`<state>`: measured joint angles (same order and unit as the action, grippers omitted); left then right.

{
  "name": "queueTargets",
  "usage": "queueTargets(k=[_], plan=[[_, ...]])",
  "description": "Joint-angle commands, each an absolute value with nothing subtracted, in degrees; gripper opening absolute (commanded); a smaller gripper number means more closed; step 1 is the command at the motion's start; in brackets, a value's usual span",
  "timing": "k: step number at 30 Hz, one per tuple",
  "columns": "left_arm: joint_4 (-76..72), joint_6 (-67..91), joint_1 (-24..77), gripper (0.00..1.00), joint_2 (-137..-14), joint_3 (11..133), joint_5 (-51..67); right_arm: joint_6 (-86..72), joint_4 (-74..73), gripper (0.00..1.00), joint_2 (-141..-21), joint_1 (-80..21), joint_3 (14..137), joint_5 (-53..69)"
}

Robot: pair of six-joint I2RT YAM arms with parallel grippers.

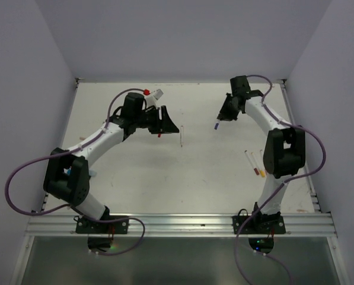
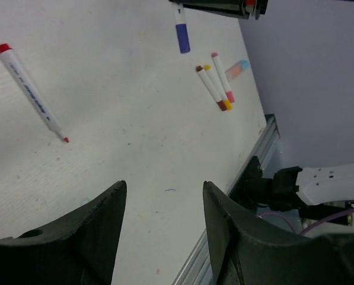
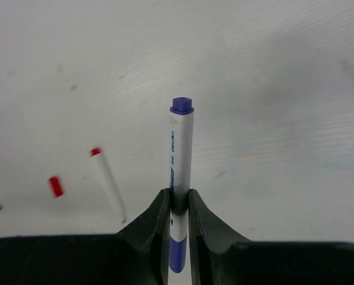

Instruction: Open the pen caps

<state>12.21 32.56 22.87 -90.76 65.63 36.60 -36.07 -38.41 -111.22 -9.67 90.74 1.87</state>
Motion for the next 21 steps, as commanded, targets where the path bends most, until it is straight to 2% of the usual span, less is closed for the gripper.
queueTargets(k=[1, 5, 10, 21], plan=[[-5.50, 41.64, 22.50, 0.58, -89.91, 62.50, 48.77, -41.46, -33.15, 0.00, -103.20, -14.83, 87.11, 16.58], [-8.61, 45.17, 22.85, 0.58, -90.26, 60.91, 50.36, -47.01, -25.42, 0.00, -98.62, -20.38, 82.19, 21.35], [-11.86, 48.43, 23.03, 0.53, -88.86, 57.49, 49.75, -52.11, -15.92, 0.00, -95.63, -24.78, 77.00, 22.67], [-14.41, 51.06, 23.29, 0.51, -87.89, 53.88, 49.57, -55.90, -11.43, 0.00, -94.22, -26.19, 75.24, 24.87]])
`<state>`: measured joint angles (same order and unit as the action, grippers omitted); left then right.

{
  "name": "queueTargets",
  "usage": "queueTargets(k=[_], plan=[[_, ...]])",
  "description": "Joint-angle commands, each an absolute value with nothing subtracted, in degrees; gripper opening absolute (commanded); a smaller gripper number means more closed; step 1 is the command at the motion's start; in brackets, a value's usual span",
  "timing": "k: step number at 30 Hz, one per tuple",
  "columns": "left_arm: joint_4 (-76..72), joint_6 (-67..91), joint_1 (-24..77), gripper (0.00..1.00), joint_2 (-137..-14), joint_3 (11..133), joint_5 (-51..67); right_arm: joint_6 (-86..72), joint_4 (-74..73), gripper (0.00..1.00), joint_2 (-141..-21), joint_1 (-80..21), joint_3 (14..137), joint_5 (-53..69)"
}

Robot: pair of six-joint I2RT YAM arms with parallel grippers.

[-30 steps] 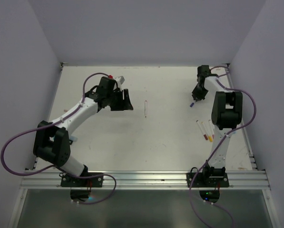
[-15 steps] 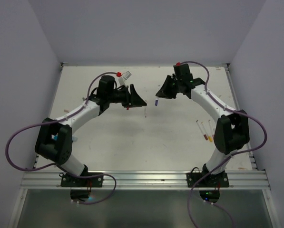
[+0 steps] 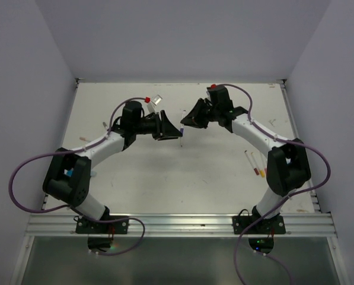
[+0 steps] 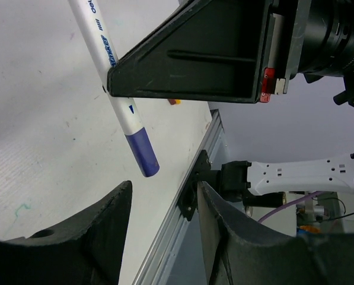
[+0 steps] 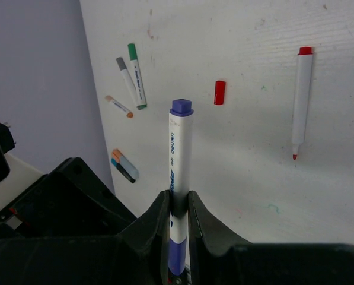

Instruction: Open the pen caps

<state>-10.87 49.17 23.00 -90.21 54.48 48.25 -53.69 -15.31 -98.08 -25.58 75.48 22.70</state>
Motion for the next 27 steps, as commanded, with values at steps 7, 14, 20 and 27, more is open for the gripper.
queueTargets(k=[7, 14, 20, 27], plan=[[-18.10, 53.43, 23.29, 0.49, -89.12, 53.44, 50.36, -57.22, -10.11, 0.00, -93.78, -26.81, 74.44, 25.84], [-18.90, 54.05, 23.29, 0.41, -89.21, 53.44, 50.98, -58.36, -8.70, 0.00, -93.52, -27.33, 74.09, 26.37], [-18.63, 54.14, 23.29, 0.08, -89.12, 53.17, 51.24, -58.71, -8.18, 0.00, -93.16, -27.60, 72.87, 25.75], [-7.66, 50.19, 23.20, 0.00, -87.80, 53.61, 44.75, -57.31, -1.68, 0.00, -92.47, -27.69, 69.70, 21.10]])
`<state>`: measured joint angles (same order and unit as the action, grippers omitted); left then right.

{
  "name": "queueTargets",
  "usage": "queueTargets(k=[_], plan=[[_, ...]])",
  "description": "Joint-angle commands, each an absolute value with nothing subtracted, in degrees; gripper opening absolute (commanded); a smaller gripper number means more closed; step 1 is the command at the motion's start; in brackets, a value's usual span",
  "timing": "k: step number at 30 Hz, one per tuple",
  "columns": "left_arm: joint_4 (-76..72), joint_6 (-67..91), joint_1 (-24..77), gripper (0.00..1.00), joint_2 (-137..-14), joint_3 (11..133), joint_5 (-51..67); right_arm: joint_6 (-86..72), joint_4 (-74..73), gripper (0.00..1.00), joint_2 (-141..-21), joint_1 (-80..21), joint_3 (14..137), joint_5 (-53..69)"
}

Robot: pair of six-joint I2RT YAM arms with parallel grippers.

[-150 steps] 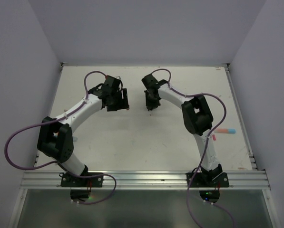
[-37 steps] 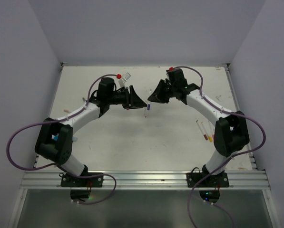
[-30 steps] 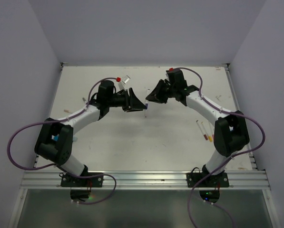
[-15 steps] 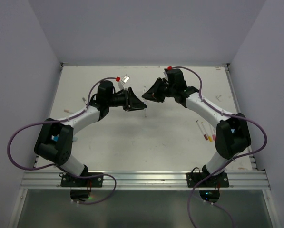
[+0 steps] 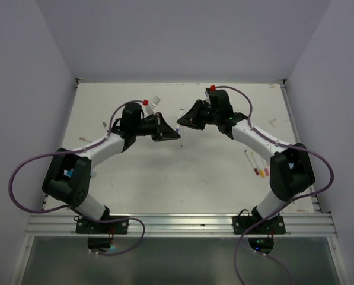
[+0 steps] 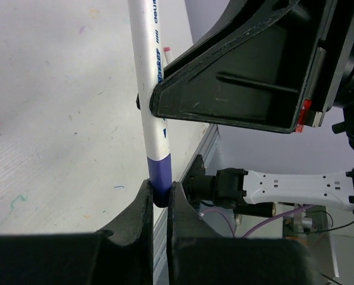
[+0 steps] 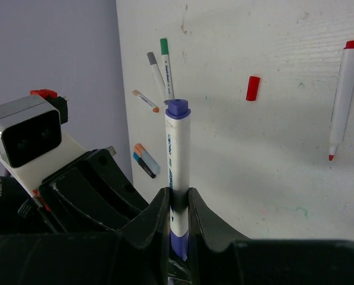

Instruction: Open the pen caps

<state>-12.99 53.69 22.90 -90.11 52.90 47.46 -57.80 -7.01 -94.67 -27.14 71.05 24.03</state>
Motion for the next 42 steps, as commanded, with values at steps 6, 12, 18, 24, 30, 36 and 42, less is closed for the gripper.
queueTargets(k=[6, 12, 18, 24, 30, 36, 42], plan=[[-29.98, 61.39, 22.85, 0.00, -85.69, 45.72, 54.03, -68.68, 23.25, 0.00, -95.00, -25.58, 61.88, 23.54], [-60.44, 77.94, 21.62, 0.00, -85.69, 36.57, 58.62, -77.32, 39.88, 0.00, -100.10, -24.52, 64.42, 32.41], [-71.10, 84.64, 17.67, 0.00, -86.31, 32.87, 59.85, -75.93, 38.05, 0.00, -99.40, -23.91, 63.20, 31.99], [-94.53, 101.14, 17.14, 0.00, -93.41, 31.20, 62.49, -77.96, 45.88, 0.00, -101.60, -23.73, 62.31, 35.33], [-47.81, 76.02, 16.61, 0.00, -84.68, 33.99, 62.50, -69.75, 33.45, 0.00, -98.45, -23.64, 62.57, 30.86], [10.98, 34.54, 20.21, 0.00, -76.05, 52.91, 26.57, -49.07, -5.24, 0.00, -93.61, -26.45, 74.08, 13.23], [-10.71, 36.19, 19.96, 0.00, -72.87, 43.62, 41.98, -52.53, -3.37, 0.00, -92.55, -25.67, 72.00, 15.19]])
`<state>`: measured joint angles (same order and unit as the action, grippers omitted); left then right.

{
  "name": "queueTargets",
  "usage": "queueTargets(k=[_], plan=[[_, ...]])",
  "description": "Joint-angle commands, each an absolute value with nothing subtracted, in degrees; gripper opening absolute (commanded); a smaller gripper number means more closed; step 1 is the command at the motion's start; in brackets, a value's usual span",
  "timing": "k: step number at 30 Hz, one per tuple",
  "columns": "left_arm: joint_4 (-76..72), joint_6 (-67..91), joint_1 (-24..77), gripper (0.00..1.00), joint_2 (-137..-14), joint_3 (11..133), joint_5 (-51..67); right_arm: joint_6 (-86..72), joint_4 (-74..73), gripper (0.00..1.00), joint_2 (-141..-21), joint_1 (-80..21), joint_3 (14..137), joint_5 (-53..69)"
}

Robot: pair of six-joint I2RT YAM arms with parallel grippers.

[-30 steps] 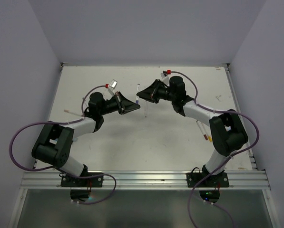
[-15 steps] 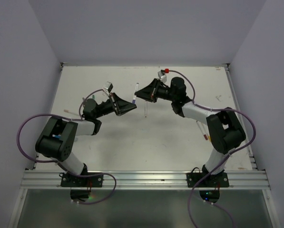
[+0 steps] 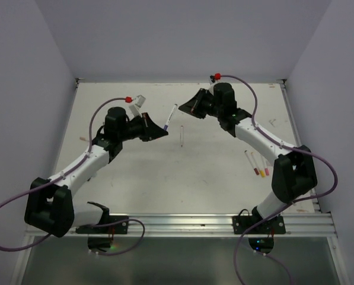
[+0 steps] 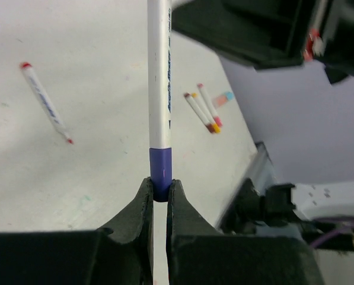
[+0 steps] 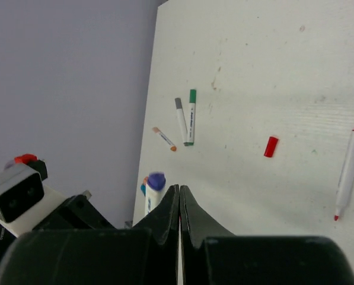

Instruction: Open the pen caps

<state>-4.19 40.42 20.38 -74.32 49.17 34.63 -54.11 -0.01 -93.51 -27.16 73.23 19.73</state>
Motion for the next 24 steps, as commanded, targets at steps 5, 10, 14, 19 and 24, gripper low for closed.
queueTargets(k=[5, 10, 14, 19, 24], plan=[[-29.10, 49.66, 18.81, 0.00, -72.69, 36.12, 54.23, -58.53, 11.42, 0.00, -94.39, -24.43, 69.17, 26.00], [-26.82, 52.64, 16.26, 0.00, -74.00, 37.78, 53.00, -59.07, 14.78, 0.45, -92.39, -24.70, 66.63, 28.83], [-22.41, 54.92, 15.56, 0.00, -75.49, 40.78, 49.05, -57.39, 13.18, 0.45, -89.65, -24.87, 64.34, 30.32], [-19.51, 56.77, 15.56, 0.00, -77.61, 42.80, 47.99, -57.48, 16.69, 0.45, -89.47, -26.54, 62.93, 33.31], [-23.36, 59.94, 15.56, 0.00, -78.40, 42.45, 49.13, -59.68, 19.16, 0.45, -92.37, -28.12, 64.68, 33.92]])
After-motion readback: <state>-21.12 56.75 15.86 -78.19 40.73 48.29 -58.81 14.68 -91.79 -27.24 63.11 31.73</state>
